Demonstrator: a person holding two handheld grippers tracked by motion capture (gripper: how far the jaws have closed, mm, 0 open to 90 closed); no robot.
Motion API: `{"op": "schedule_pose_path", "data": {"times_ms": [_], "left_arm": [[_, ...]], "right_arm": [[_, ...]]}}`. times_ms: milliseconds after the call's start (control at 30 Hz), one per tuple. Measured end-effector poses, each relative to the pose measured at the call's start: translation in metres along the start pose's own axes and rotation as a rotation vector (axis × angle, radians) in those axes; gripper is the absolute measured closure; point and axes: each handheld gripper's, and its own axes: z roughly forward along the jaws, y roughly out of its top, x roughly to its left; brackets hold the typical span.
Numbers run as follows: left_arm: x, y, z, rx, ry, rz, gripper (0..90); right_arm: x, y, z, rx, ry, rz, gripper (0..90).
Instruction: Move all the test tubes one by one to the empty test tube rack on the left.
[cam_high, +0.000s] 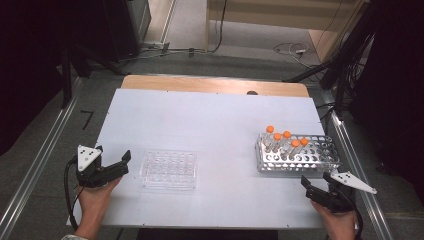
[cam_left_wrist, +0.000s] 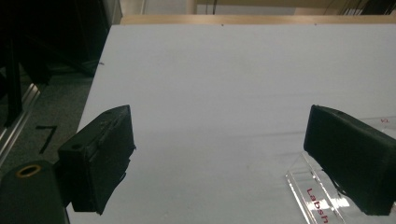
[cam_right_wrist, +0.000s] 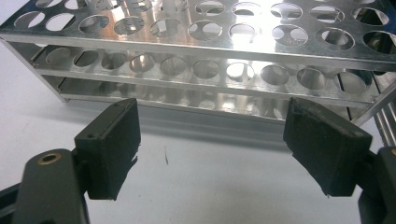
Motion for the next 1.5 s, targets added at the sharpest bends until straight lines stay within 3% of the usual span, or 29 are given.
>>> {"op": "schedule_pose_path", "data": {"times_ms": [167,533,733,1100,1233,1500], "left_arm": [[0.002,-0.002,0.004,0.042,-0.018,-0.021,9.6],[-0.001,-0.001,0.005,0.036,-0.008,0.002,9.8],[-0.001,-0.001,0.004,0.013,0.008,0.006,9.7],[-0.003,0.000,0.005,0.020,0.005,0.010,9.8],[-0.002,-0.001,0.005,0.026,0.001,0.016,9.8],[-0.001,-0.001,0.006,0.028,0.003,0.013,9.8]], "right_arm": [[0.002,0.002,-0.002,0.001,0.010,0.006,18.4],[0.009,0.020,-0.012,-0.053,0.033,0.004,19.8],[0.012,0.031,-0.011,-0.065,0.022,-0.009,22.5],[0.009,0.053,0.010,-0.074,0.037,0.003,41.8],[0.010,0.058,0.022,-0.047,0.040,0.003,45.3],[0.012,0.064,0.034,-0.043,0.035,-0.004,52.2]]}}
